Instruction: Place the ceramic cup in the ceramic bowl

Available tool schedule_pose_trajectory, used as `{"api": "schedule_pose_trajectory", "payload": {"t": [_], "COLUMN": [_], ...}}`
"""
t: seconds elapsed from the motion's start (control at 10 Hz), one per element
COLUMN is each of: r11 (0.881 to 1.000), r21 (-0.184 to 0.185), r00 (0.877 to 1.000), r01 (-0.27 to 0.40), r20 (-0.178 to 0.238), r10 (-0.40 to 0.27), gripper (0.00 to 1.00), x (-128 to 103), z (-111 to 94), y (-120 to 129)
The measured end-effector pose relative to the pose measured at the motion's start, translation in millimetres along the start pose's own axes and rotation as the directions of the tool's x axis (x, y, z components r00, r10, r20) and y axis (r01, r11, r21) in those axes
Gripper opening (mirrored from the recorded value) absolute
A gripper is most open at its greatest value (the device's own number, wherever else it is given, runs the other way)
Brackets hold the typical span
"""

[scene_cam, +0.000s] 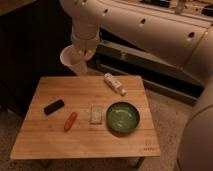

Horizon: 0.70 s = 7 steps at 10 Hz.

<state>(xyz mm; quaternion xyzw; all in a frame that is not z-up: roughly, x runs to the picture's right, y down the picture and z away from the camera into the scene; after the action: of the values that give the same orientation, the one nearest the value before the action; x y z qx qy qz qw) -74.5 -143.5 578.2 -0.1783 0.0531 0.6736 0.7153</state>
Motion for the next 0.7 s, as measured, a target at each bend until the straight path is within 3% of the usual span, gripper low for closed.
{"api": "schedule_pose_trajectory", "payload": {"t": [0.4,0.7], "r11": [0.993,0.980], "r21": [0.029,0.026], "r00": [0.993,0.979], "r01": [-0.114,-0.199], "r20": [0.033,0.042], "r10": [0.113,0.198], "gripper": [0.00,0.00], "x": [5.8,21.2], "z": [-18.0,-19.9], "y": [-57.0,-93.1]}}
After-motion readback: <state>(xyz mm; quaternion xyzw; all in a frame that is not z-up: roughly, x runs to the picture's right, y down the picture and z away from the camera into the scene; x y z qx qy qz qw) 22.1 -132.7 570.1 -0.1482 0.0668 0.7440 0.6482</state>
